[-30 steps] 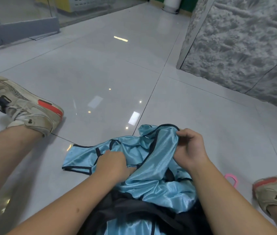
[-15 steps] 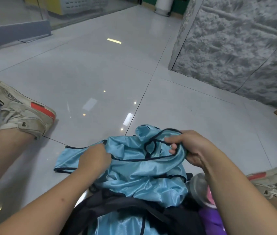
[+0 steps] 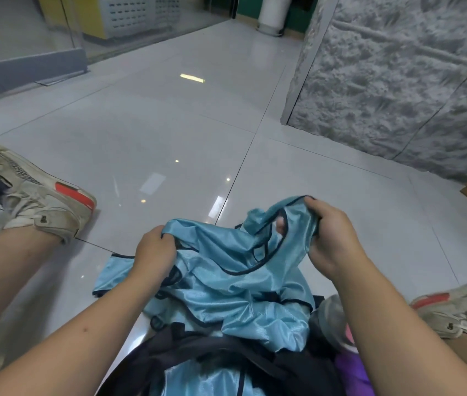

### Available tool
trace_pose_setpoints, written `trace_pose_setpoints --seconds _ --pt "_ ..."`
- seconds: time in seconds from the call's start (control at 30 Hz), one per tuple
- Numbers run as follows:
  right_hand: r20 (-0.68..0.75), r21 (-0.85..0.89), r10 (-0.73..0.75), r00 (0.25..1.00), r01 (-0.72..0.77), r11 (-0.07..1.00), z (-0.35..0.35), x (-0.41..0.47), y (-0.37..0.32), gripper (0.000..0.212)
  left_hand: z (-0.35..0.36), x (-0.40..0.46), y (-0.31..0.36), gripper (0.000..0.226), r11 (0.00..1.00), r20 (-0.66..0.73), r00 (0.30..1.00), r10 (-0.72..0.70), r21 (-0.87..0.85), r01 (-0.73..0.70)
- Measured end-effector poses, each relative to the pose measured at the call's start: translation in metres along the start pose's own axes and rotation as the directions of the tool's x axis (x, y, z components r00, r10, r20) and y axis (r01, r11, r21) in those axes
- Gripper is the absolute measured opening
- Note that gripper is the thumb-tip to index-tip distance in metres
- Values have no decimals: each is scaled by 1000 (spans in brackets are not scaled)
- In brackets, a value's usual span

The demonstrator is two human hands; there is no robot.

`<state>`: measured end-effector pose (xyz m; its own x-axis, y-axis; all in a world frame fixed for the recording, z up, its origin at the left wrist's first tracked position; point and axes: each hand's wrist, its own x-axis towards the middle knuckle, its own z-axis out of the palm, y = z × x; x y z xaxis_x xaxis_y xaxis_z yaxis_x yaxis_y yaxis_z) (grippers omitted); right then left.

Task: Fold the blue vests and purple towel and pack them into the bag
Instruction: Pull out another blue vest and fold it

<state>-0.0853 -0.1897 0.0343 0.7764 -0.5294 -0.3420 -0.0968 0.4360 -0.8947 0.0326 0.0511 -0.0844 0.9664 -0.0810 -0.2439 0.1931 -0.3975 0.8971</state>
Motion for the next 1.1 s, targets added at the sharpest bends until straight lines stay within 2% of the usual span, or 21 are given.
trace_pose_setpoints --seconds 0.1,0.13,0.2,0.27,0.37,0.47,0.57,0.63,0.7,0.77,0.83,0.9,1.0,1.1 --pt "304 405 -142 942 7 914 9 -16 -28 37 0 -4 5 17 1000 49 999 -23 1 23" --pt "352 502 -198 915 -6 865 10 -21 -36 38 0 -6 7 16 999 90 995 -45 -20 47" --pt "355 570 -240 903 -5 822 12 -26 -47 38 0 -9 4 37 997 200 977 -72 -24 78" --pt "314 459 -172 934 9 888 12 -28 -52 40 2 -12 0 52 996 294 953 -70 64 54" --pt "222 333 -81 972 3 943 11 -26 -45 41 9 -17 -5 45 993 391 918 -68 118 23" --pt "166 289 -50 985 0 957 9 -25 -37 28 16 -15 -12 25 986 358 929 -93 160 37" --pt "133 273 -44 990 6 962 8 -22 -33 20 18 -10 -21 16 951 285 952 -109 308 16" --pt "140 270 -31 990 -8 963 10 -22 -33 19 19 -9 -27 26 889 263 957 -120 458 -14" --pt "158 249 -5 987 -35 968 12 -23 -33 27 21 -8 -32 38 847 253 957 -144 531 -13" --pt "165 207 25 986 -59 976 16 -25 -34 23 22 -8 -32 35 873 251 956 -151 489 9" --pt "166 180 42 985 -72 981 18 -25 -35 39 24 -11 -26 25 922 231 964 -132 387 33" --pt "170 187 46 984 -78 979 20 -26 -35 50 25 -12 -22 19 945 188 981 -56 326 -8" --pt "188 160 45 981 -76 984 22 -27 -35 43 20 -14 -13 16 964 108 989 98 236 -121" --pt "202 130 47 978 -74 989 25 -29 -37 35 10 -9 -4 8 985 75 983 166 38 -170"
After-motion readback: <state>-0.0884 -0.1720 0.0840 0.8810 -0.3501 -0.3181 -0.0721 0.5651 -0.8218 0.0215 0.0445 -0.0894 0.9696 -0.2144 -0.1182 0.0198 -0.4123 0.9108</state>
